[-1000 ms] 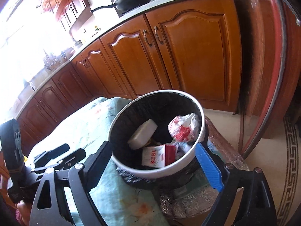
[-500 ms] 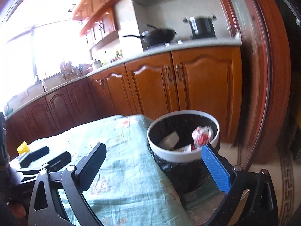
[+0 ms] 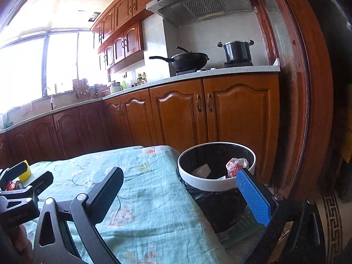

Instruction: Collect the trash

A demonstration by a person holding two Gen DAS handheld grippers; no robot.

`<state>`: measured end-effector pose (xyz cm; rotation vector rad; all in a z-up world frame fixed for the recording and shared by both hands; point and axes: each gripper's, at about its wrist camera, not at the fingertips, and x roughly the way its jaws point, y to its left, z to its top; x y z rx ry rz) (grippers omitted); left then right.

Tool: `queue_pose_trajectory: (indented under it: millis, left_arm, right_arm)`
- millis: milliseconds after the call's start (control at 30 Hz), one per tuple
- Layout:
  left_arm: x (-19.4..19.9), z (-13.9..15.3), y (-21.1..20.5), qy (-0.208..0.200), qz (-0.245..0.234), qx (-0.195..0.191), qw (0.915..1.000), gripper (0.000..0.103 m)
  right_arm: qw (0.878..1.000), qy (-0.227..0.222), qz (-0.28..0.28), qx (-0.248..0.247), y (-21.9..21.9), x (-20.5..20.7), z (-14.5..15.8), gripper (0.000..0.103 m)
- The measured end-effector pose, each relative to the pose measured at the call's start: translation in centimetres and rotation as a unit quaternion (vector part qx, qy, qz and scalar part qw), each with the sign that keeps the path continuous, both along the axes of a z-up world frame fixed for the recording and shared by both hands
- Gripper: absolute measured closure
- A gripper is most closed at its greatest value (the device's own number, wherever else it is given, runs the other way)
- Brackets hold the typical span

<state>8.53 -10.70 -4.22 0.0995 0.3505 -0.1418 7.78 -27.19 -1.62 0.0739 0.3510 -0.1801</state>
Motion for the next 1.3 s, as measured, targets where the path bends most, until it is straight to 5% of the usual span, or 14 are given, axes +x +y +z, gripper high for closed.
queue_pose_trajectory:
  millis: [1300]
  left_arm:
    - [1.3, 0.7, 1.7, 0.02, -0.004, -0.024, 0.9995, 0.001]
  right_arm:
    - [1.0, 0.012, 0.003, -0.017, 0.9, -0.9, -0.5, 0.0]
